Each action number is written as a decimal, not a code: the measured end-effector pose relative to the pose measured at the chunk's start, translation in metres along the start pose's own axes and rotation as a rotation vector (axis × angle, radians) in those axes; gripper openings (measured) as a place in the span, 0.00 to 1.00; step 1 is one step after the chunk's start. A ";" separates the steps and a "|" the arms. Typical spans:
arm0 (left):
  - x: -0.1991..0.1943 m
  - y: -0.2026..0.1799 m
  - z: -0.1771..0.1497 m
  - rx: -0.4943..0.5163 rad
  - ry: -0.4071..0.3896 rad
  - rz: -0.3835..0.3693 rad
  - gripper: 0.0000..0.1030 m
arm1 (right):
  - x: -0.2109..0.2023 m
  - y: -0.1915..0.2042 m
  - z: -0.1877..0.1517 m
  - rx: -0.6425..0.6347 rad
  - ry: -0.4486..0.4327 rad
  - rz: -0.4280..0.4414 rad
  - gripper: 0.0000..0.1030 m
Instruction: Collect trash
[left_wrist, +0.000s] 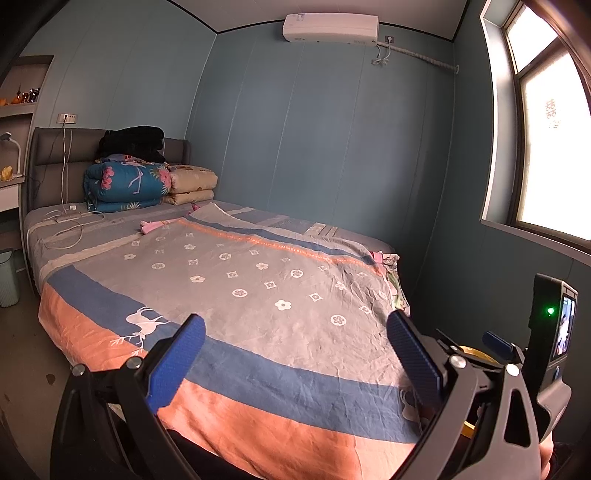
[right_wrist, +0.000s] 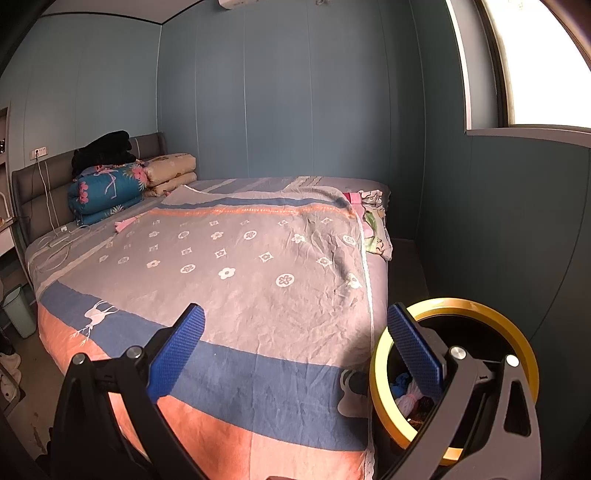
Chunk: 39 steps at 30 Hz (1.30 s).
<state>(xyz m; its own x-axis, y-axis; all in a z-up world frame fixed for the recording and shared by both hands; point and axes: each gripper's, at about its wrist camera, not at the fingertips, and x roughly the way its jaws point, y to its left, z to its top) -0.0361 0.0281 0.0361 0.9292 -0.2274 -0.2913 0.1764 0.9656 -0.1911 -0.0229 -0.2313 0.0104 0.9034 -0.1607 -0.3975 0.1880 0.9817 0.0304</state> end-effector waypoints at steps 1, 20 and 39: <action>0.000 0.000 0.000 0.000 0.001 0.000 0.92 | 0.000 0.000 0.000 0.001 0.001 0.000 0.92; 0.001 0.002 -0.002 -0.006 0.014 -0.002 0.92 | 0.010 0.002 -0.005 -0.005 0.037 0.006 0.92; 0.001 0.004 -0.009 -0.013 0.023 -0.006 0.92 | 0.017 0.002 -0.007 -0.007 0.056 0.007 0.92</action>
<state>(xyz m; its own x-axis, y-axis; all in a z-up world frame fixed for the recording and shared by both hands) -0.0370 0.0308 0.0261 0.9205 -0.2357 -0.3116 0.1772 0.9626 -0.2048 -0.0101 -0.2315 -0.0027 0.8815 -0.1481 -0.4483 0.1789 0.9835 0.0270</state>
